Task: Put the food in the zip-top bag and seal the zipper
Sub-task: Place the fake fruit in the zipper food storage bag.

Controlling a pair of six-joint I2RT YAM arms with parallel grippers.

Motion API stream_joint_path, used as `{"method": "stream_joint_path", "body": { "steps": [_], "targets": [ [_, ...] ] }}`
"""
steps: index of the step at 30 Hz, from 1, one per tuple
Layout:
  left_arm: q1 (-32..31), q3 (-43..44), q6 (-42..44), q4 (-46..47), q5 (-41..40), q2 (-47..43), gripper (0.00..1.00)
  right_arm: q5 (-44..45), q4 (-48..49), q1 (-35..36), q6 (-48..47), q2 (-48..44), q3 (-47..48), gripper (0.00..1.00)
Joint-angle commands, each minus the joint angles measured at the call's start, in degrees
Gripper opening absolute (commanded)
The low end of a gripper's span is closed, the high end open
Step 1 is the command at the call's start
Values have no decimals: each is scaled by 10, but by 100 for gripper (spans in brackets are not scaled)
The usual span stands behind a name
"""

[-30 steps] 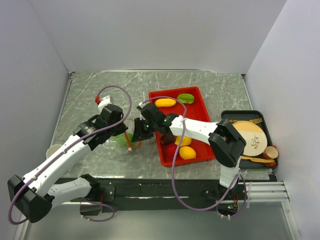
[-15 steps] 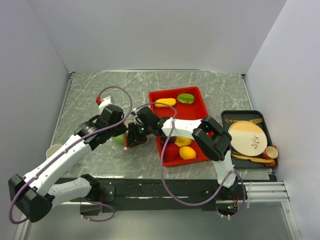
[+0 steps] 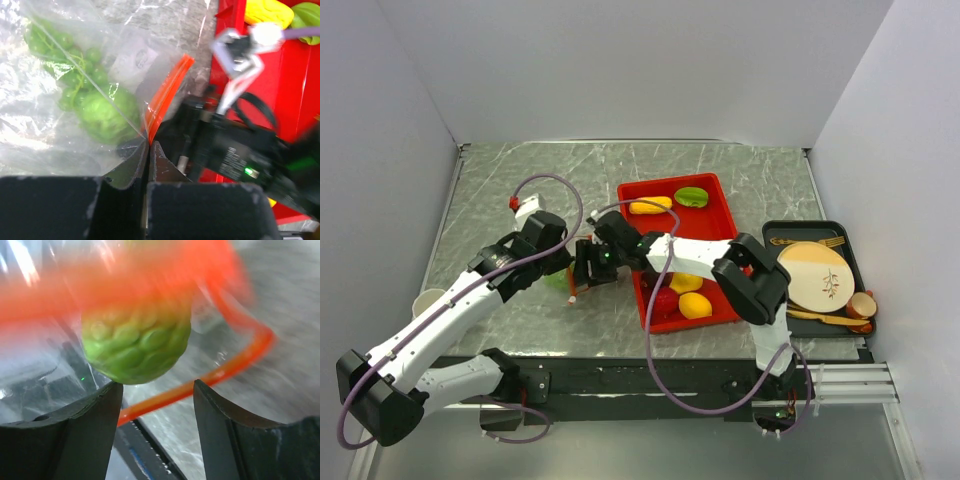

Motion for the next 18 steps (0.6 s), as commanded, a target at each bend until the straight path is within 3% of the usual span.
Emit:
{"method": "stream_joint_path", "body": {
  "steps": [1, 8, 18],
  "targets": [
    [3, 4, -21, -4, -28, -15, 4, 83, -26, -4, -6, -58, -12, 66],
    [10, 5, -24, -2, -28, -27, 4, 96, -58, -9, 24, -49, -7, 66],
    [12, 6, -22, -1, -32, -40, 6, 70, 44, -11, 59, -104, -70, 63]
  ]
}}
